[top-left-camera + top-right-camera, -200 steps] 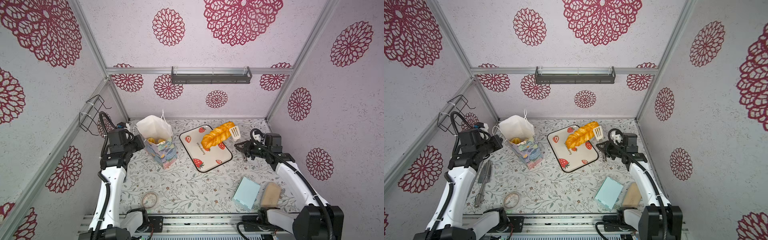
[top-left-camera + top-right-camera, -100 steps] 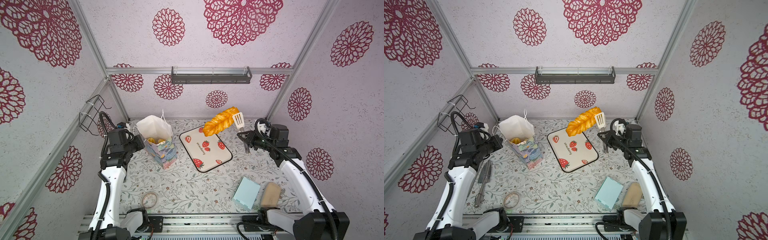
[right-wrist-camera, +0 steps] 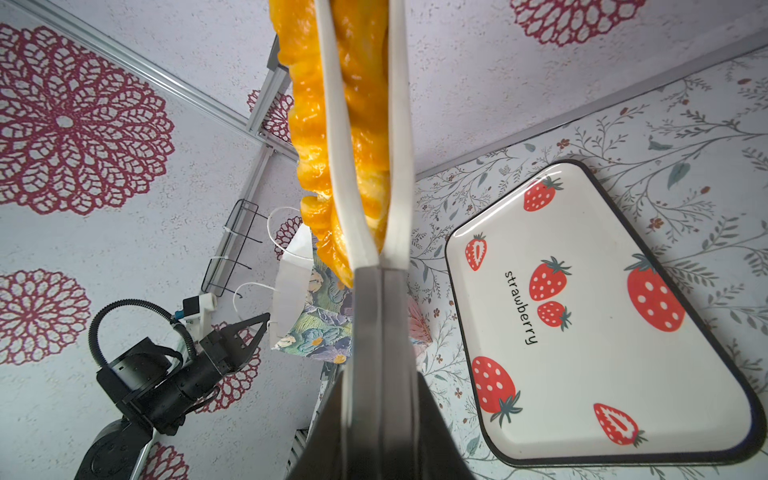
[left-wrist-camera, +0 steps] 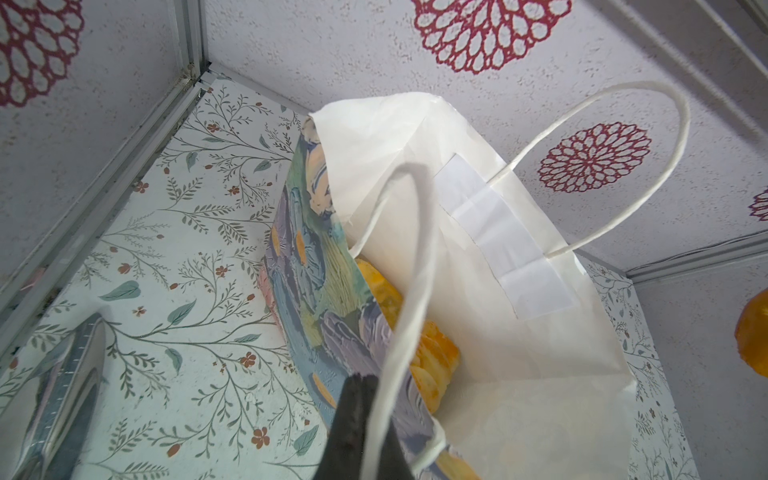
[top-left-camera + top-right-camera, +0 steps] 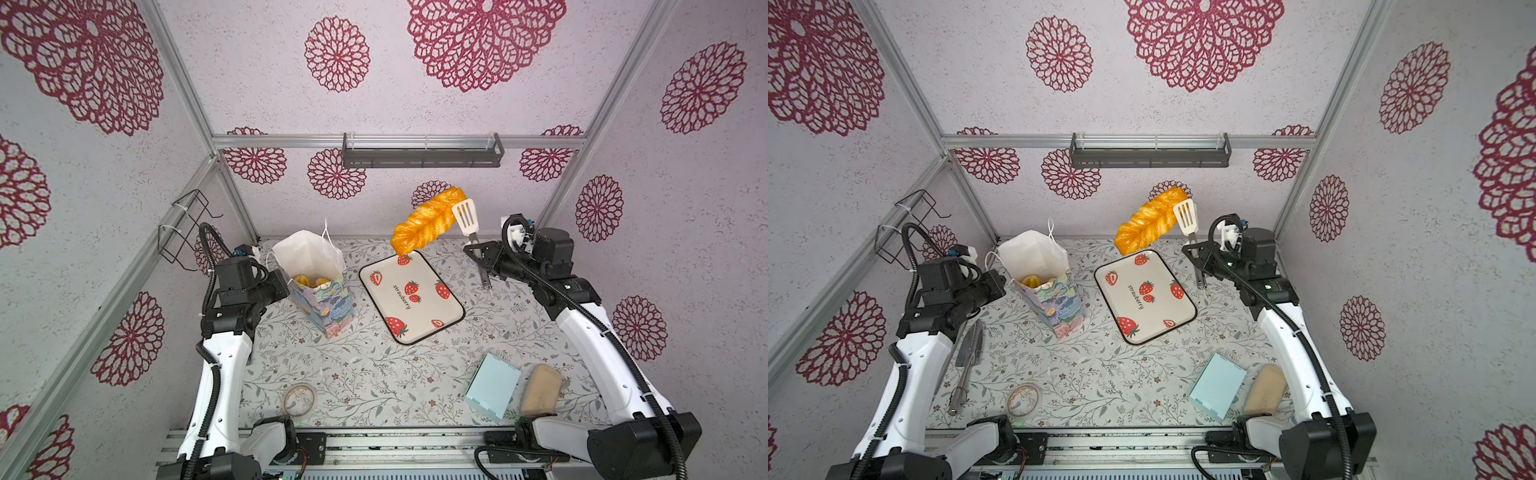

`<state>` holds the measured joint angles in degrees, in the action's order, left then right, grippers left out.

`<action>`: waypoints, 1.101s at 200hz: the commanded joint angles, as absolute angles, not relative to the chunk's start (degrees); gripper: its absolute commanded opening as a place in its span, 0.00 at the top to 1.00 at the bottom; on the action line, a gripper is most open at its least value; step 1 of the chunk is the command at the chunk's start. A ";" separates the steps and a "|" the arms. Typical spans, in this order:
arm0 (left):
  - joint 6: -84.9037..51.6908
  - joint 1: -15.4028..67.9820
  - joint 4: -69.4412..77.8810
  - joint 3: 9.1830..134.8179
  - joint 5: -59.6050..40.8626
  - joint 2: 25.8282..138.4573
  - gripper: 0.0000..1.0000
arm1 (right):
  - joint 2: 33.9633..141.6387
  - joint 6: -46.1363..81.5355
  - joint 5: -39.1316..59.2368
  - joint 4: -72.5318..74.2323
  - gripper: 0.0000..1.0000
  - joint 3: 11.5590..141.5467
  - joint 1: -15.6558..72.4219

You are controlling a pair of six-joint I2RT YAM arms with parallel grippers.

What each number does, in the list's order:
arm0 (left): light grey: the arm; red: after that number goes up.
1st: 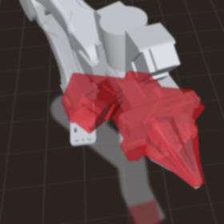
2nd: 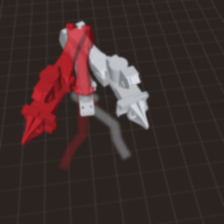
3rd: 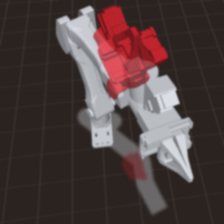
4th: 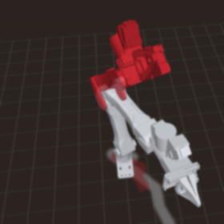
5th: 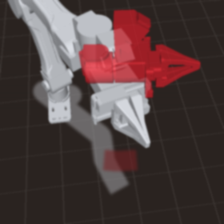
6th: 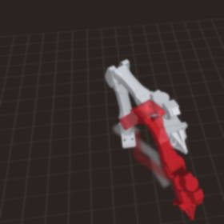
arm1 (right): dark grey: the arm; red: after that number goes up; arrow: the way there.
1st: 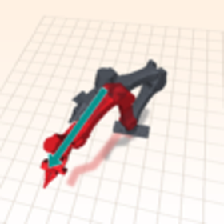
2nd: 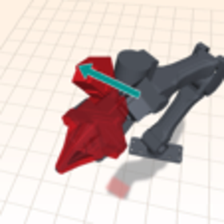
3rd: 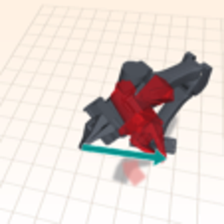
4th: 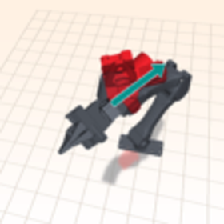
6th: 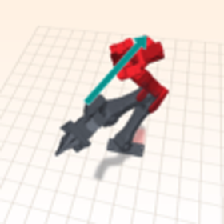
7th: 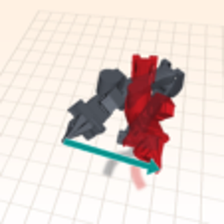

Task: Place the fake bread into the paper bag
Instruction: 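Carry the twisted bread in the tongs over the paper bag mouth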

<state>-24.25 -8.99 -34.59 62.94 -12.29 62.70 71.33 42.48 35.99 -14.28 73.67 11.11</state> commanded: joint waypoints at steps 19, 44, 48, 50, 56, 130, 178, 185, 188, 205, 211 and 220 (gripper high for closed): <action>-24.43 -9.05 -34.27 63.02 -11.87 62.76 1.00 | 73.60 38.89 33.98 -8.96 0.83 81.14 16.27; -24.27 -9.03 -34.29 63.02 -11.70 62.70 1.00 | 75.67 38.40 33.67 -8.67 0.83 84.24 18.79; -24.21 -8.99 -34.29 63.02 -11.64 62.68 1.00 | 75.96 38.61 33.71 -8.41 0.83 84.56 19.13; -24.18 -9.04 -34.28 63.02 -11.61 62.78 1.00 | 76.16 38.70 33.78 -8.26 0.82 84.79 19.28; -24.24 -9.05 -34.28 63.02 -11.62 62.83 1.00 | 76.78 39.05 33.99 -8.05 0.82 85.44 19.91; -24.19 -9.05 -34.32 63.03 -11.47 62.65 1.00 | 84.69 32.66 30.61 -14.33 0.82 97.99 28.12; -24.04 -9.05 -34.38 62.87 -11.50 62.29 1.00 | 90.73 25.56 26.62 -22.63 0.82 108.45 33.54; -24.04 -9.05 -34.37 62.84 -11.41 62.29 1.00 | 91.57 24.50 25.99 -23.94 0.82 110.13 34.39; -24.08 -9.05 -34.34 62.89 -11.35 62.31 1.00 | 91.97 24.02 25.79 -24.57 0.82 110.87 34.75; -24.06 -9.05 -34.33 62.84 -11.41 62.17 1.00 | 94.42 21.65 24.75 -27.94 0.82 115.47 36.97; -24.00 -9.05 -34.36 62.84 -11.30 62.15 1.00 | 95.32 20.93 24.62 -29.01 0.81 117.02 37.59; -24.05 -9.05 -34.36 62.84 -11.27 62.22 1.00 | 96.72 20.04 24.41 -30.48 0.81 119.22 38.57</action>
